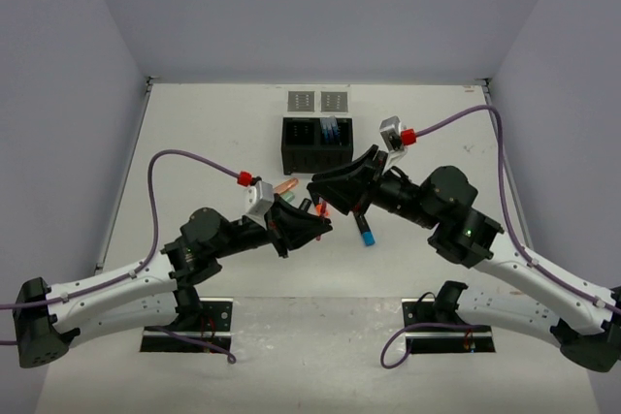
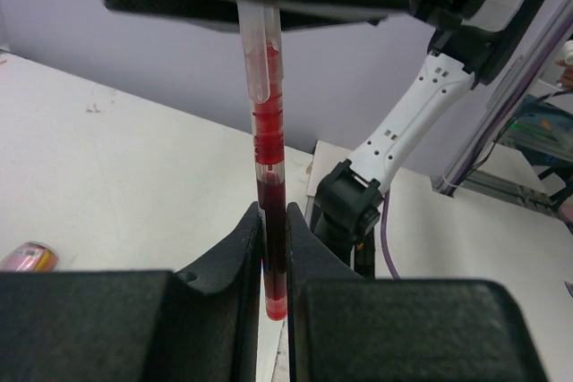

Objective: Sort the stationery into containers
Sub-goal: Close the pen cap on the pen, then place the pen in the storage box.

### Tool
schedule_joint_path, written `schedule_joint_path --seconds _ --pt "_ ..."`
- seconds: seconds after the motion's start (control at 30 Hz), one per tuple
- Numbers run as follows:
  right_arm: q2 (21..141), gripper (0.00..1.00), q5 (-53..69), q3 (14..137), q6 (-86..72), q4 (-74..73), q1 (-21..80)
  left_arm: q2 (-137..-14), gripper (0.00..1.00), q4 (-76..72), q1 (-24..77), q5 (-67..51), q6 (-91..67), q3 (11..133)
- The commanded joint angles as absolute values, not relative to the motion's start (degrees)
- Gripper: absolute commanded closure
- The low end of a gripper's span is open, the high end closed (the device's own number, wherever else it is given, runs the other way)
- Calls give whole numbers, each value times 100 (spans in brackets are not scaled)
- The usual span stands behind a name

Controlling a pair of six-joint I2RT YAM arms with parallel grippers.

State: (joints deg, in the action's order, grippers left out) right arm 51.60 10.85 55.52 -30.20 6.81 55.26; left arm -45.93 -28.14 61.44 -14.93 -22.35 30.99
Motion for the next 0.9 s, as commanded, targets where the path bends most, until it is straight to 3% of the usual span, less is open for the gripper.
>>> schedule_joint_path --seconds 0.0,0.3,0.57,0.67,0.8,0.87 --pt "5280 57 583 6031 -2913 26 5474 -4491 100 -3969 6207 -2067 -2263 2905" --pt "5019 54 914 5493 -2795 281 5475 -4307 100 -3551 6214 -1222 -2285 2980" --pt "4901 56 1372 5063 -2606 376 5467 -4465 100 -3469 6205 -1228 -2376 3217" --pt "4894 76 1345 4949 -2619 459 5467 -4474 100 -3498 6213 -1237 -2382 3234" --pt "4860 86 1389 4861 -2645 606 5475 -4500 100 -3498 6205 -1186 -2399 3270" --pt "4852 96 1343 4855 -2650 620 5467 -4491 100 -3450 6209 -1029 -2423 3303"
